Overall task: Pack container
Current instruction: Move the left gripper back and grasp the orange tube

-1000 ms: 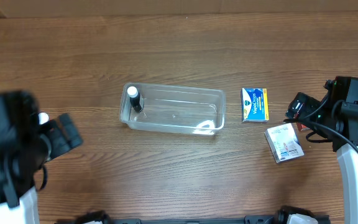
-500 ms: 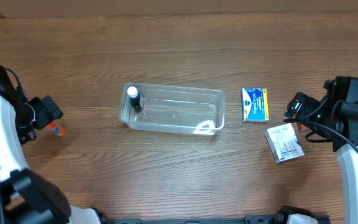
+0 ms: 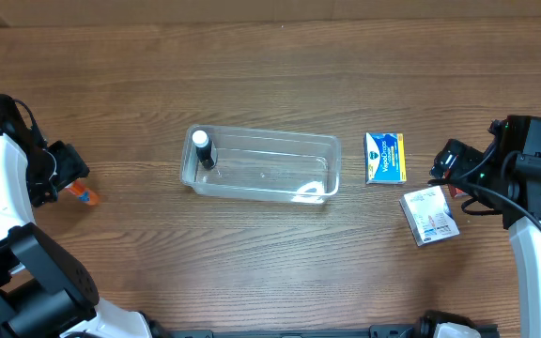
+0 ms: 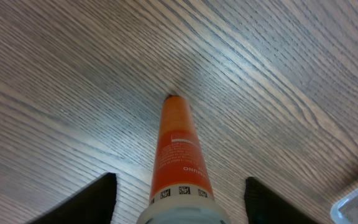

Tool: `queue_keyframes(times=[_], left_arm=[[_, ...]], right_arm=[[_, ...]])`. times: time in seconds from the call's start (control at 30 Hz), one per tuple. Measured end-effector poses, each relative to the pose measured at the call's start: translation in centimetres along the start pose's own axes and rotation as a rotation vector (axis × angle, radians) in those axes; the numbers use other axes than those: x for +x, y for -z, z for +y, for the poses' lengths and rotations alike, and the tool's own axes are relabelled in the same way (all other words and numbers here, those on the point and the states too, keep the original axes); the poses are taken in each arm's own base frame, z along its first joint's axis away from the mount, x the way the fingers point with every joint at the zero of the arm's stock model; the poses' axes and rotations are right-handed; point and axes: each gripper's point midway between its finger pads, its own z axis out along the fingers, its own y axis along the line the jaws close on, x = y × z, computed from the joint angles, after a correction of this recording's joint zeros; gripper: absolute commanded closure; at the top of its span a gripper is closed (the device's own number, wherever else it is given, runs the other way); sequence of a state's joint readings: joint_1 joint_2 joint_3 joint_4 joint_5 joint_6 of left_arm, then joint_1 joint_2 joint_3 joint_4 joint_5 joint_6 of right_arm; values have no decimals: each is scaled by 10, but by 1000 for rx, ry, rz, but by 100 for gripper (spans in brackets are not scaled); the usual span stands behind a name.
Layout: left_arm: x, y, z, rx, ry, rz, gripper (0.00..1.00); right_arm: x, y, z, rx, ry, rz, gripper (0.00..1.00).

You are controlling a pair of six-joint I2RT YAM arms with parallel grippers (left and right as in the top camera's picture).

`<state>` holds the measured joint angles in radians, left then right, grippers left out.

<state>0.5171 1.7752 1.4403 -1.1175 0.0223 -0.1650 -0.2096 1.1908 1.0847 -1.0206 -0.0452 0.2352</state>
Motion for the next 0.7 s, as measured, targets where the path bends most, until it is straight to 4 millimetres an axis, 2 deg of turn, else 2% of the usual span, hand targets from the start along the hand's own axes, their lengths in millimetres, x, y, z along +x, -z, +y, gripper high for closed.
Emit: queue_keyframes(times=[0.1, 0.27, 0.4, 0.5, 0.6, 0.7], left_arm=[[1, 0, 0, -2, -9, 4, 63], [3, 0, 1, -6, -9, 11, 76], [4, 0, 1, -6, -10, 14, 96], [6, 0, 1, -4, -9, 23, 96], [17, 3, -2, 13, -6, 71, 96], [23, 22, -15, 37, -33, 92, 96]], right_arm=[[0, 0, 0, 0, 0, 0, 0], [0, 0, 0, 0, 0, 0, 0], [0, 0, 0, 0, 0, 0, 0], [0, 0, 0, 0, 0, 0, 0], [0, 0, 0, 0, 0, 0, 0], [0, 0, 0, 0, 0, 0, 0]])
